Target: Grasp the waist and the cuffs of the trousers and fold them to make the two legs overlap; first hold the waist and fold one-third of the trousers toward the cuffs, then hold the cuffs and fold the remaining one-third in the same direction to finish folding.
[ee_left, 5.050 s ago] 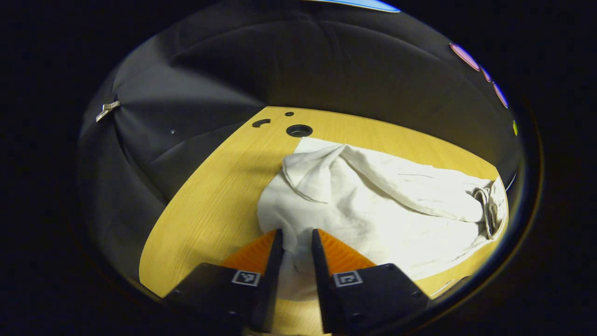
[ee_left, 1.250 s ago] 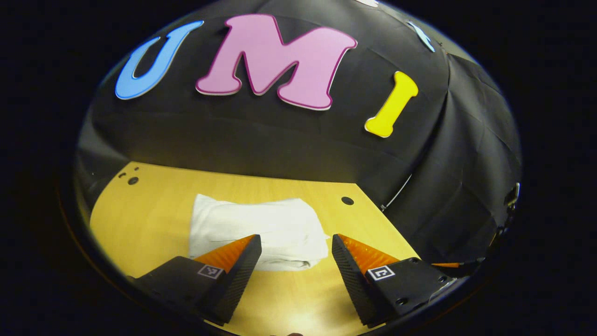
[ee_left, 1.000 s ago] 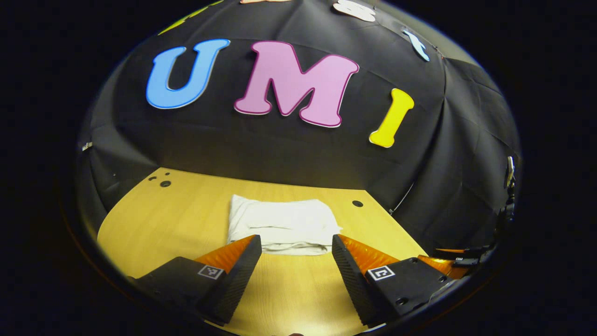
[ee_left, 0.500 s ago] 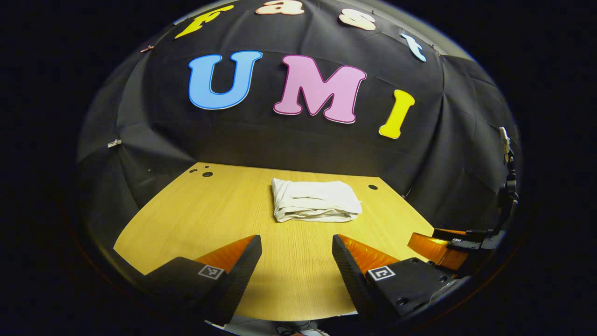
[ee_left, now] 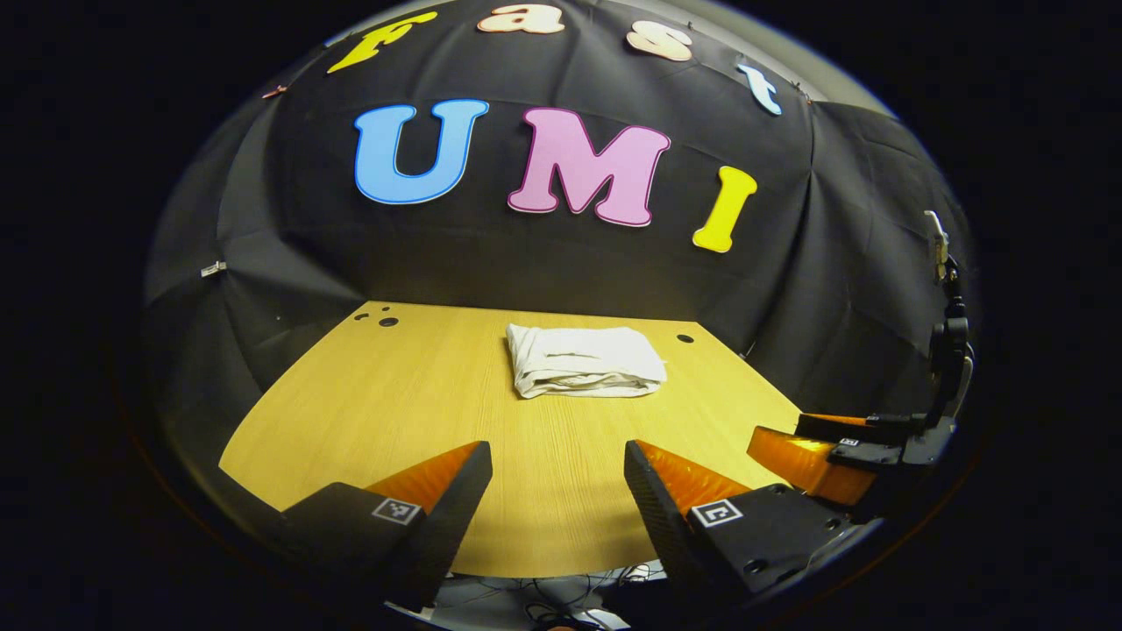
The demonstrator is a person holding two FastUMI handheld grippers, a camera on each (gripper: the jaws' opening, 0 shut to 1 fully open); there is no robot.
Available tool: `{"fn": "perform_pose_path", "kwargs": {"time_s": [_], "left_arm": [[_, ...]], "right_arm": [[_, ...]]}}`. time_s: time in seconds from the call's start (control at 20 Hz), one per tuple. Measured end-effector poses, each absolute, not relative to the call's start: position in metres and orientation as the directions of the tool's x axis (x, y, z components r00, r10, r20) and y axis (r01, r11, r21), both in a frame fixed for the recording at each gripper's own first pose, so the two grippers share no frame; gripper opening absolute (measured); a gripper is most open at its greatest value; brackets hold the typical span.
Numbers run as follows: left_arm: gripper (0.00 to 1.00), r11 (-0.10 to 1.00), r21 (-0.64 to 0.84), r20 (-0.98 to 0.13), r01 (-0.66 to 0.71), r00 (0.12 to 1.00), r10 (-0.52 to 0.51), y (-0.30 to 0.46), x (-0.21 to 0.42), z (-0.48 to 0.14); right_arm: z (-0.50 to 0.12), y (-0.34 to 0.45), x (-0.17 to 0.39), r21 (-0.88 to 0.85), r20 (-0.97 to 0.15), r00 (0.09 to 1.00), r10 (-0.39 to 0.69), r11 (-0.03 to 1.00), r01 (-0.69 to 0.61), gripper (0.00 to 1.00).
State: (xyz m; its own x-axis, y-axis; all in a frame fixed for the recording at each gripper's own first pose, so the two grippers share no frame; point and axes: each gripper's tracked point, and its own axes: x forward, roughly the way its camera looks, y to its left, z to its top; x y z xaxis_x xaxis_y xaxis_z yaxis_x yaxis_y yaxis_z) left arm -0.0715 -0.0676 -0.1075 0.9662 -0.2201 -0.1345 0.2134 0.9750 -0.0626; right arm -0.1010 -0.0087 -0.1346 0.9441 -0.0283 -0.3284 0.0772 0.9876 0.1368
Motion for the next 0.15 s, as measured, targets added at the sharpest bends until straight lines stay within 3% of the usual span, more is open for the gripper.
{"fn": "perform_pose_path", "kwargs": {"time_s": [0.15], "left_arm": [[0.96, 0.979, -0.04, -0.141, 0.198, 0.969, -0.201, -0.0643, -0.071, -0.107]], "right_arm": [[-0.1303, -0.0141, -0.1005, 0.154, -0.314, 0.949, -0.038, 0.984, 0.09, 0.99]]}}
